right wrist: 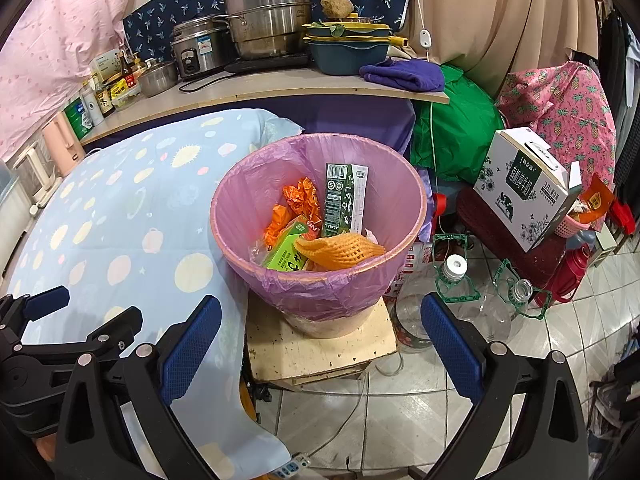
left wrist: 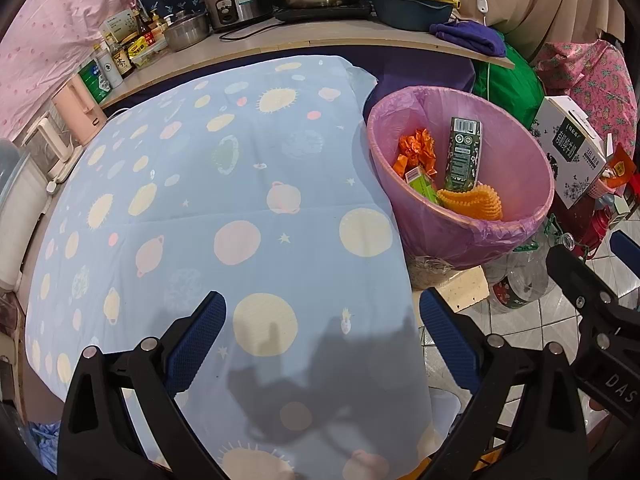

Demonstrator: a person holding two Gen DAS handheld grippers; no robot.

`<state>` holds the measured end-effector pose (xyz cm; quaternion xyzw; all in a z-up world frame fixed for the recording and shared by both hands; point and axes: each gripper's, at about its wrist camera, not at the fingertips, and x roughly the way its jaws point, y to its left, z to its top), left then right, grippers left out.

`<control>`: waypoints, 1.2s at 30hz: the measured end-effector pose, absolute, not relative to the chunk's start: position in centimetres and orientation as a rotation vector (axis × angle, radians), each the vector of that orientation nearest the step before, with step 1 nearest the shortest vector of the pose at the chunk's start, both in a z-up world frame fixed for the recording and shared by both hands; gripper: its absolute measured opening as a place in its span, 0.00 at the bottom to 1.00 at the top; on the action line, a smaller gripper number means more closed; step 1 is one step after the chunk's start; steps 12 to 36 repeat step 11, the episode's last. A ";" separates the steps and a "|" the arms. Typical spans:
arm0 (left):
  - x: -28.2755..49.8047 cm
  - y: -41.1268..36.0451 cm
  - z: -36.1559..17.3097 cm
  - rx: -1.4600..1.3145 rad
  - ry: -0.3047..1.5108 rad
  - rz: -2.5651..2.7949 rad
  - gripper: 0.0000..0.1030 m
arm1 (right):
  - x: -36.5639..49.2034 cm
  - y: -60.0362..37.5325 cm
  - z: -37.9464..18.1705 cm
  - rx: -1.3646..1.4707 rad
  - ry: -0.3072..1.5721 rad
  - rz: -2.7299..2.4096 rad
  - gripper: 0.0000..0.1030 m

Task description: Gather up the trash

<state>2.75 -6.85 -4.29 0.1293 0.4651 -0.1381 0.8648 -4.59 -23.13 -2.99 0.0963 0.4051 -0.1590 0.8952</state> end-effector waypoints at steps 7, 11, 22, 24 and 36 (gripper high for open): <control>2.8 -6.6 -4.3 0.257 0.977 -0.281 0.90 | -4.6 -23.1 -3.0 0.200 0.839 -0.330 0.94; 3.0 -6.6 -4.4 0.251 0.986 -0.286 0.90 | -4.5 -23.1 -3.0 0.199 0.843 -0.329 0.94; 3.0 -6.6 -4.4 0.251 0.986 -0.286 0.90 | -4.5 -23.1 -3.0 0.199 0.843 -0.329 0.94; 3.0 -6.6 -4.4 0.251 0.986 -0.286 0.90 | -4.5 -23.1 -3.0 0.199 0.843 -0.329 0.94; 3.0 -6.6 -4.4 0.251 0.986 -0.286 0.90 | -4.5 -23.1 -3.0 0.199 0.843 -0.329 0.94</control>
